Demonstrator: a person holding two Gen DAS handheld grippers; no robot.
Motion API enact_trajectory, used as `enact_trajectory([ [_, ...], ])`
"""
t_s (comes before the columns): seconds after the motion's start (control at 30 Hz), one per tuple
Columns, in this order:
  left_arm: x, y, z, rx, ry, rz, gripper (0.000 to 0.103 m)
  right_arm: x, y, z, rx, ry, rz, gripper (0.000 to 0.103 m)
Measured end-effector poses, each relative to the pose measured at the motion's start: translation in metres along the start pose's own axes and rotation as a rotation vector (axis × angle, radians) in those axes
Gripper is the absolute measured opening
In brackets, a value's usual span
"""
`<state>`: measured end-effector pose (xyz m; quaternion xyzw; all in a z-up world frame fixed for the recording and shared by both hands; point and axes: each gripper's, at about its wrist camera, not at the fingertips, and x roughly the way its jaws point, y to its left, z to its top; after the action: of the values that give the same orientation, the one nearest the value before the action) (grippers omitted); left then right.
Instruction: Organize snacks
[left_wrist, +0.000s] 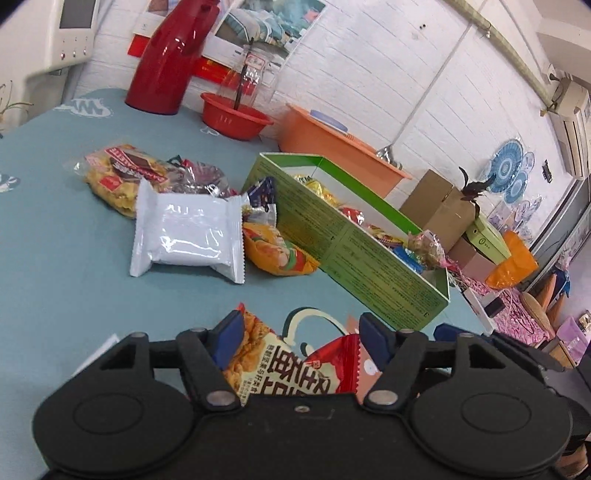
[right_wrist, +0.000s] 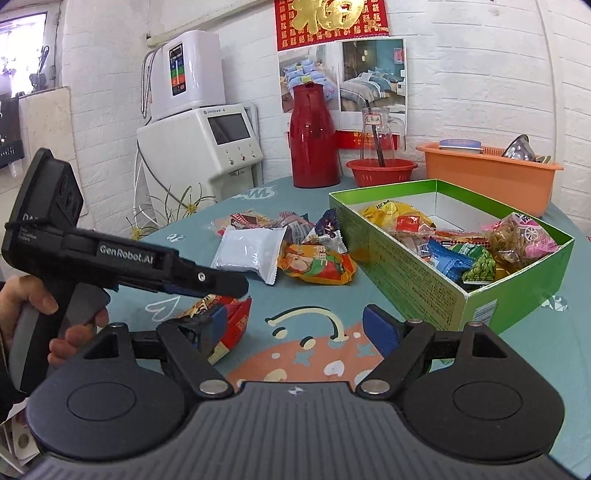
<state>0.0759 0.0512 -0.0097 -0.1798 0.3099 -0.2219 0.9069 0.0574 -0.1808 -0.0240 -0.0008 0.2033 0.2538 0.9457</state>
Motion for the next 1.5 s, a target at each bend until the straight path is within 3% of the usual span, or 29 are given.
enact_trajectory([
  [0.17,-0.035,0.015,-0.006,-0.045,-0.068,0.057,0.087,0.016,0.01,-0.002,0.042,0.032,0.087,0.103],
  [0.3,-0.037,0.035,-0.019,-0.116,-0.032,0.075,0.087,0.035,0.031,-0.007,0.036,0.073,0.153,0.103],
  [0.4,-0.034,0.04,-0.019,-0.15,-0.016,0.034,0.087,0.048,0.04,-0.009,0.032,0.119,0.153,0.103],
  [0.43,-0.032,0.041,-0.018,-0.156,-0.006,0.007,0.088,0.051,0.039,-0.01,0.03,0.137,0.151,0.085],
  [0.47,-0.029,0.041,-0.017,-0.161,0.006,-0.018,0.088,0.052,0.034,-0.011,0.048,0.151,0.159,0.076],
  [0.53,-0.024,0.038,-0.015,-0.166,0.022,-0.052,0.092,0.049,0.023,-0.012,0.08,0.156,0.139,0.067],
  [0.63,-0.011,0.032,-0.014,-0.144,0.042,-0.066,0.094,0.044,0.01,-0.013,0.085,0.159,0.07,0.065],
  [0.73,0.0,0.027,-0.017,-0.143,0.063,-0.088,0.094,0.039,0.003,-0.014,0.087,0.15,0.079,0.067],
  [0.8,0.001,0.025,-0.018,-0.136,0.065,-0.093,0.093,0.038,0.003,-0.013,0.07,0.135,0.109,0.073],
  [0.87,-0.003,0.024,-0.02,-0.127,0.059,-0.083,0.093,0.039,0.004,-0.01,0.053,0.125,0.132,0.097],
  [0.9,-0.007,0.025,-0.021,-0.126,0.054,-0.078,0.093,0.041,0.005,-0.009,0.046,0.124,0.141,0.103],
  [1.2,-0.021,0.026,-0.028,-0.152,0.028,-0.084,0.09,0.07,0.002,0.004,-0.097,0.185,0.206,0.103],
  [1.23,-0.019,0.026,-0.028,-0.158,0.022,-0.082,0.089,0.073,0.002,0.005,-0.108,0.194,0.219,0.103],
  [1.33,-0.012,0.03,-0.029,-0.181,0.018,-0.074,0.07,0.078,-0.001,0.007,-0.092,0.208,0.241,0.103],
  [1.37,-0.009,0.031,-0.029,-0.184,0.022,-0.073,0.056,0.077,-0.001,0.006,-0.073,0.208,0.25,0.101],
  [1.4,-0.006,0.032,-0.03,-0.187,0.029,-0.072,0.036,0.075,-0.002,0.003,-0.05,0.205,0.263,0.094],
  [1.43,-0.003,0.034,-0.03,-0.19,0.038,-0.071,0.029,0.073,-0.003,0.001,-0.029,0.207,0.273,0.076],
  [1.47,0.0,0.035,-0.031,-0.194,0.045,-0.072,0.029,0.07,-0.002,-0.002,-0.007,0.204,0.259,0.065],
  [1.5,0.003,0.035,-0.031,-0.201,0.051,-0.079,0.028,0.067,-0.001,-0.003,0.001,0.197,0.241,0.063],
])
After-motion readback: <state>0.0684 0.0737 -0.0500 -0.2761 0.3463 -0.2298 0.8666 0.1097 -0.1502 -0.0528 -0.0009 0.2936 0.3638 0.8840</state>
